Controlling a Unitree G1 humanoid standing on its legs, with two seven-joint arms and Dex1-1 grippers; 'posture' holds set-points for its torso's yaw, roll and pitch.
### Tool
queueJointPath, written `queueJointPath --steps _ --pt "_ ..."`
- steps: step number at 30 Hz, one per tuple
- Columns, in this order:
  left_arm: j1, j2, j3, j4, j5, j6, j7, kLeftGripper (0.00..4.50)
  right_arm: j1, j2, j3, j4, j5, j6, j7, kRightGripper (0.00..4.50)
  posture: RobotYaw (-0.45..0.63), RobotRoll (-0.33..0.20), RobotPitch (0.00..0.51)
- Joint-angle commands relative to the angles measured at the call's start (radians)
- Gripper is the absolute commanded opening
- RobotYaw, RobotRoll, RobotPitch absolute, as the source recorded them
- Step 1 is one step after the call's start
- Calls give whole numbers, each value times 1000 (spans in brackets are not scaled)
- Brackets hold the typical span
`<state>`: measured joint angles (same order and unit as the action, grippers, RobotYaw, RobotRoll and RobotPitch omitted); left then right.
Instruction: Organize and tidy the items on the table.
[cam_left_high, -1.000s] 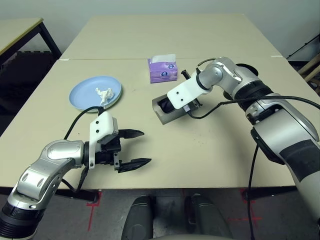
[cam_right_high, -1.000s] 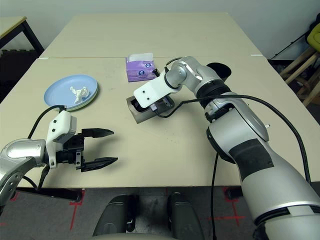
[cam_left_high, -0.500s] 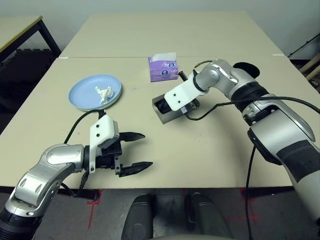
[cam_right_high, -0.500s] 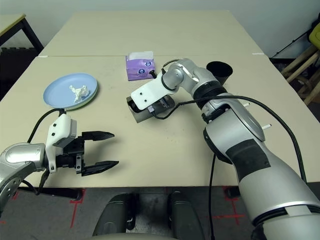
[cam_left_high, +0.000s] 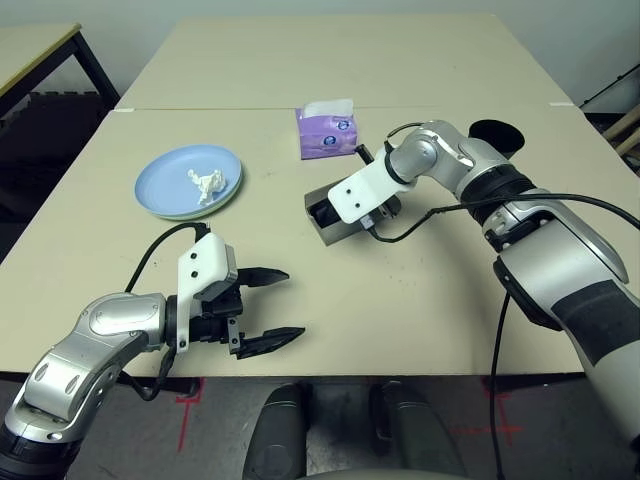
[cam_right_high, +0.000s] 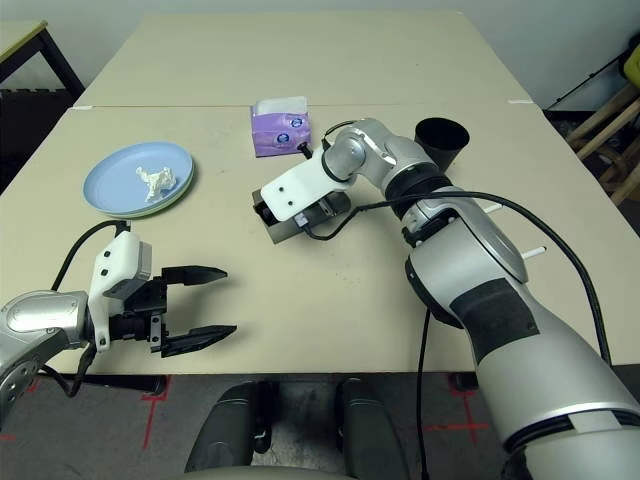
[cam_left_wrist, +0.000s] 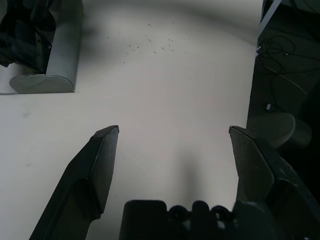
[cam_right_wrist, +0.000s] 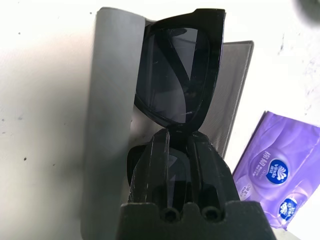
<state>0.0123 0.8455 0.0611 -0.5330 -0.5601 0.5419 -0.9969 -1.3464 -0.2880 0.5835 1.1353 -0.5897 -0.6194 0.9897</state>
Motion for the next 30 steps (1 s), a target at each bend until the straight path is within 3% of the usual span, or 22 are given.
queueJointPath --steps 1,6,17,30 --pt "-4 9 2 0 -10 7 -7 4500 22 -10 3 -7 7 -2 27 466 185 0 150" --pt "-3 7 -1 0 -10 7 -9 4500 39 -15 -7 -24 26 41 95 466 183 0 153" --pt "-22 3 -14 19 -3 1 -16 4500 30 -25 -39 -60 56 93 113 4450 163 0 140" --pt "-110 -5 -57 104 26 -34 -60 4500 0 -96 -142 -173 182 238 229 4450 102 0 114"
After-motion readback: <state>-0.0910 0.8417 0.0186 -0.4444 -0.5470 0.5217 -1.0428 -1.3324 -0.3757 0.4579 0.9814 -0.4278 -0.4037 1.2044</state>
